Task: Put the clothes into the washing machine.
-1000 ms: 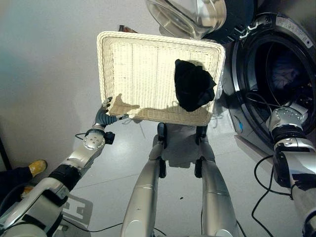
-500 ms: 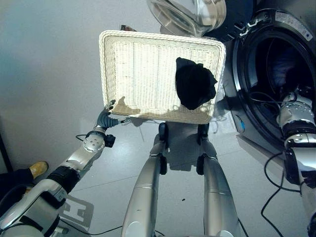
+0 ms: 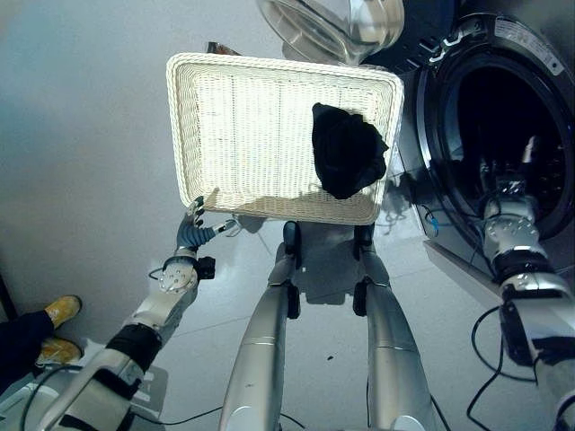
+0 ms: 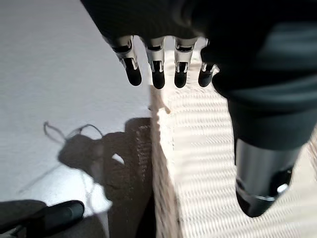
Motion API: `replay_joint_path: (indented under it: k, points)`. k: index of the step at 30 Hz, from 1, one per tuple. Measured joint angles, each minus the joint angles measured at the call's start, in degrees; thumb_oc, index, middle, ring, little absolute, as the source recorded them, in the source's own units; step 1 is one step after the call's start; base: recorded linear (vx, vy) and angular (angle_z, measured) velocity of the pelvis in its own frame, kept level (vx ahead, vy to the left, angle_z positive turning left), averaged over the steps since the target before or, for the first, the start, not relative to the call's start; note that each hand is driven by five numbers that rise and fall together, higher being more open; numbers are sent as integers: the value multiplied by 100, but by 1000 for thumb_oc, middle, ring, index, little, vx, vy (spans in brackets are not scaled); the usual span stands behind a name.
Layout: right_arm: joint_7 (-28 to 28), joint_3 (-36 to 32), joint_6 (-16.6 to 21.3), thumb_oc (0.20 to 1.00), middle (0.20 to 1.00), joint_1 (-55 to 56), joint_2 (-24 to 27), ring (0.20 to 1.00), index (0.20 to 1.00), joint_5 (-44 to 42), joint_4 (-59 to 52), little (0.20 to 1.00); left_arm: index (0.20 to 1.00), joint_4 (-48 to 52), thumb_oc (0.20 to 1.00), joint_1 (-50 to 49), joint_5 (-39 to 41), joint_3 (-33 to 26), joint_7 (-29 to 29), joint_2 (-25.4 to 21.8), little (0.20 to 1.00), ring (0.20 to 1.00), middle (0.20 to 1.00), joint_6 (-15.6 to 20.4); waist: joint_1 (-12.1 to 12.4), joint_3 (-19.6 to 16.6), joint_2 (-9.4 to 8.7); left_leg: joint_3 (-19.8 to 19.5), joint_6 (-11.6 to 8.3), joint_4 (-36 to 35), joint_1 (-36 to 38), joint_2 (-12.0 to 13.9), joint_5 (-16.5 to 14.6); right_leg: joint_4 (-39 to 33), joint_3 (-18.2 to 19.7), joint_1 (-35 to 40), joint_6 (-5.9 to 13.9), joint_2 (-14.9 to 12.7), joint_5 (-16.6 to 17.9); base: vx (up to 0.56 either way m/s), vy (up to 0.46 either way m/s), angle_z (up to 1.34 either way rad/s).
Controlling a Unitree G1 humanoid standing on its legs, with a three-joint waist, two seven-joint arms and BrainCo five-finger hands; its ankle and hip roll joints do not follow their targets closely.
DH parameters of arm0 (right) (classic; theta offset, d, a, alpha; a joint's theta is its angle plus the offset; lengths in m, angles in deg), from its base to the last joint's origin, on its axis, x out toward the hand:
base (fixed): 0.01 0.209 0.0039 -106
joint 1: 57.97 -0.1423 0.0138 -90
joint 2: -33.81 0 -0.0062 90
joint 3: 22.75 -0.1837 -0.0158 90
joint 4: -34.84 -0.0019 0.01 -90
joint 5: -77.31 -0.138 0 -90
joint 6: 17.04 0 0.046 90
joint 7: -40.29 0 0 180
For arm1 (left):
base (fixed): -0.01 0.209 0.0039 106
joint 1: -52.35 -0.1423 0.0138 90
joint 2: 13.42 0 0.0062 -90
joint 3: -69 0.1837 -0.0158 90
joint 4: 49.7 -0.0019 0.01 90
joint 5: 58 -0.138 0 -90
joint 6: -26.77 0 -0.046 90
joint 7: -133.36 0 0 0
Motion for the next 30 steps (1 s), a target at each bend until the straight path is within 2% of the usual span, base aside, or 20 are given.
replay_joint_path:
  k: [5,7,9,17,21,22,25,26,27,28,29,30]
  points:
    - [-410,3,126,1000,1000,699,-597,1000,1000,-349,-410,1000,1000,-173,1000,-386,-115,-353,343,369,1000,1000,1000,368,5,-4,5,29,12,-233,219,-38,55,-34,11,128,25,-37,-47,-47,123,1]
    - [-634,-98,222,1000,1000,868,-794,1000,1000,-707,-674,1000,1000,-359,1000,-542,-81,-742,397,740,1000,1000,1000,620,-23,-4,5,27,3,-375,302,-60,121,-54,12,157,50,-58,-61,-31,93,4]
    - [-730,-108,272,1000,1000,1109,-1084,1000,1000,-999,-872,1000,1000,-565,1000,-746,68,-768,433,1081,1000,1000,1000,747,-29,-4,5,12,-2,-546,427,-70,199,-150,-2,263,60,-55,-56,-30,110,3]
    - [-710,366,520,1000,1000,1291,-1393,1000,1000,-931,-1458,1000,1000,-828,1000,-887,754,-830,292,1478,1000,1000,1000,937,-132,-4,4,-52,-22,-724,499,-66,292,-214,-72,323,63,-48,-53,-20,111,4]
    - [-494,798,786,1000,1000,1447,-1549,1000,1000,-300,-1735,1000,1000,-921,1000,-886,756,-853,262,1690,1000,1000,1000,965,-137,-4,4,-55,-5,-787,582,-64,305,-217,-80,384,63,-53,-55,-1,107,1]
    - [-353,875,913,1000,1000,1476,-1593,1000,1000,12,-1799,1000,1000,-919,1000,-886,755,-854,265,1712,1000,1000,1000,963,-135,-4,4,-56,-4,-797,600,-65,305,-217,-80,403,65,-55,-60,-3,112,2]
    - [678,1362,1466,1000,1000,1548,-1546,1000,1000,2326,-1998,1000,1000,-924,1000,-884,756,-850,265,1761,1000,1000,1000,958,-138,-4,4,-61,7,-813,611,-61,315,-221,-80,419,60,-70,-56,-12,108,3]
    - [1484,1585,1571,1000,1000,1546,-1426,1000,1000,3925,-2045,1000,1000,-938,1000,-884,763,-837,265,1789,1000,1000,1000,950,-139,-4,4,-62,13,-816,612,-68,319,-220,-82,418,62,-76,-57,-12,56,1]
    - [1484,1585,1571,1000,1000,1546,-1426,1000,1000,3925,-2045,1000,1000,-938,1000,-884,763,-837,265,1789,1000,1000,1000,950,-139,-4,4,-62,13,-816,612,-68,319,-220,-82,418,62,-76,-57,-12,44,4]
    - [2618,1839,1551,1000,1000,1471,-1174,1000,1000,6077,-2213,1000,1000,-962,1000,-882,763,-820,263,1819,1000,1000,1000,927,-133,-4,4,-67,22,-843,613,-68,340,-221,-95,420,91,-86,-76,0,0,0]
    - [2618,1839,1551,1000,1000,1471,-1174,1000,1000,6077,-2213,1000,1000,-962,1000,-882,763,-820,263,1819,1000,1000,1000,927,-133,-4,4,-67,22,-843,613,-68,340,-221,-95,420,91,-86,-76,0,53,12]
    - [3552,2155,1371,1000,1000,1374,-809,1000,1000,7858,-2498,1000,1000,-968,1000,-882,762,-815,263,1886,1000,1000,1000,871,-135,-5,4,-67,25,-892,610,-68,381,-221,-155,423,95,-106,-79,6,42,13]
